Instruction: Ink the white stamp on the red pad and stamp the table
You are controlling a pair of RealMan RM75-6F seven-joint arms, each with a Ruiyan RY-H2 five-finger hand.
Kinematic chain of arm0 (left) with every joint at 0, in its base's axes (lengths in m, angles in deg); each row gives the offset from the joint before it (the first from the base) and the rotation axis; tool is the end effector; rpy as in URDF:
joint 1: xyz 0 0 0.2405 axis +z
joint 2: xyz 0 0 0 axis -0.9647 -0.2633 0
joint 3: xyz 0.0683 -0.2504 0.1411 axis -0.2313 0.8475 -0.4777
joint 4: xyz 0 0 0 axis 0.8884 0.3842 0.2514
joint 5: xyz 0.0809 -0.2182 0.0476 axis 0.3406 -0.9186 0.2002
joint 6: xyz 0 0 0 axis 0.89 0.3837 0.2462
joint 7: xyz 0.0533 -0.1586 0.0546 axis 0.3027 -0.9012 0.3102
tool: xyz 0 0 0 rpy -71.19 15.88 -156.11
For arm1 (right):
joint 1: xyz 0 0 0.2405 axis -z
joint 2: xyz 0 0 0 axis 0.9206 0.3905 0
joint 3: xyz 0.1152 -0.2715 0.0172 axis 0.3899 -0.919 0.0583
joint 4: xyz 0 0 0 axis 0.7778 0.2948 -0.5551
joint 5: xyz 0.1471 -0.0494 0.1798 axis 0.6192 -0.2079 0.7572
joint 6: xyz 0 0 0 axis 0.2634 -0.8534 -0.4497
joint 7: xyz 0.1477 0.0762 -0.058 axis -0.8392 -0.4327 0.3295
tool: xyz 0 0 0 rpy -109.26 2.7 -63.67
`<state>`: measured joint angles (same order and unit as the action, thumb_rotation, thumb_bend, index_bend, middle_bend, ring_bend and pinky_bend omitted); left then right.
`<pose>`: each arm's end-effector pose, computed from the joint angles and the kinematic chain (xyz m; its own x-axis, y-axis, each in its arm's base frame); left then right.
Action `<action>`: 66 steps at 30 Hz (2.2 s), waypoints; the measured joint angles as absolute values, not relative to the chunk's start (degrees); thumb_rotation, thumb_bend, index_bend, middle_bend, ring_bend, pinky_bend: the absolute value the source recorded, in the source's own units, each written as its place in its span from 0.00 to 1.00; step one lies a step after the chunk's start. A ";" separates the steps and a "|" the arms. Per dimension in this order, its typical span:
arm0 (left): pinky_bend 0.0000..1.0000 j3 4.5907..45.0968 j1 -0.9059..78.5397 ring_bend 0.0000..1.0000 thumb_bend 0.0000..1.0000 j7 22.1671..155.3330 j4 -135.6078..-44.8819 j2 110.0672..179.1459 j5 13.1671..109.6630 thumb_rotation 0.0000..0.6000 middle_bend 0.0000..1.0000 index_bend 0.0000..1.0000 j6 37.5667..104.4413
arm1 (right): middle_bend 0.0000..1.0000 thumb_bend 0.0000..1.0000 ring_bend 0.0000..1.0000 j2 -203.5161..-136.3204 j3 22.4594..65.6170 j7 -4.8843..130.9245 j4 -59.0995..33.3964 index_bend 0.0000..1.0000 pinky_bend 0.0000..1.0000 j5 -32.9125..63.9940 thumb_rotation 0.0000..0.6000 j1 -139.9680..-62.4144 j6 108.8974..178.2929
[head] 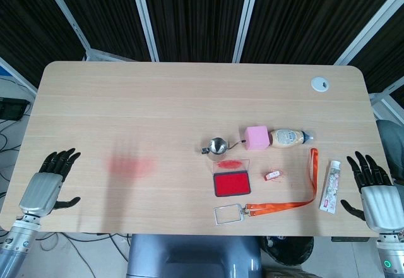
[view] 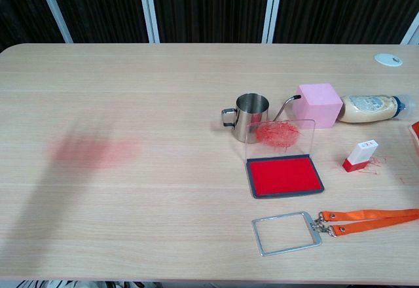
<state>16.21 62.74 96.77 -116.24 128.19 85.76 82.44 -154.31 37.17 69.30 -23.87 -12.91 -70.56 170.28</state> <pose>-0.3134 0.2382 0.0877 0.4120 0.1806 0.8931 0.9089 -0.1500 -0.3890 -0.3601 -0.2122 0.1512 0.5207 0.1040 0.8474 -0.8469 -0.0626 0.5281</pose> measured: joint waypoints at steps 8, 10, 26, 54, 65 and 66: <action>0.00 16.23 62.73 0.00 0.01 96.76 -116.16 128.20 85.82 1.00 0.00 0.00 82.49 | 0.00 0.08 0.00 -153.99 36.94 69.77 -24.23 0.00 0.20 -12.63 1.00 -70.59 169.57; 0.00 16.17 62.80 0.00 0.01 96.67 -116.18 128.14 85.98 1.00 0.00 0.00 82.66 | 0.00 0.08 0.00 -153.91 36.89 69.72 -24.47 0.00 0.20 -12.70 1.00 -70.57 169.59; 0.00 16.82 62.07 0.00 0.01 95.19 -115.72 128.09 85.34 1.00 0.00 0.00 81.63 | 0.09 0.15 0.05 -153.37 36.80 72.36 -28.18 0.07 0.23 -14.71 1.00 -73.07 166.59; 0.00 17.00 61.53 0.00 0.01 92.55 -116.59 126.91 84.06 1.00 0.00 0.00 80.17 | 0.39 0.29 0.28 -170.82 40.49 86.01 -22.27 0.44 0.30 -5.37 1.00 -87.58 144.82; 0.00 16.98 61.30 0.00 0.01 92.13 -116.93 126.63 83.41 1.00 0.00 0.00 79.38 | 0.40 0.31 0.28 -174.75 40.98 86.52 -17.09 0.46 0.30 -1.92 1.00 -88.91 143.00; 0.00 17.00 61.28 0.00 0.01 92.12 -116.95 126.62 83.33 1.00 0.00 0.00 79.35 | 0.40 0.31 0.28 -175.04 41.03 86.47 -16.65 0.47 0.30 -1.57 1.00 -89.01 142.85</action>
<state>17.00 61.28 92.12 -116.95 126.62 83.33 79.35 -175.04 41.03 86.47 -16.65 -1.57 -89.01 142.85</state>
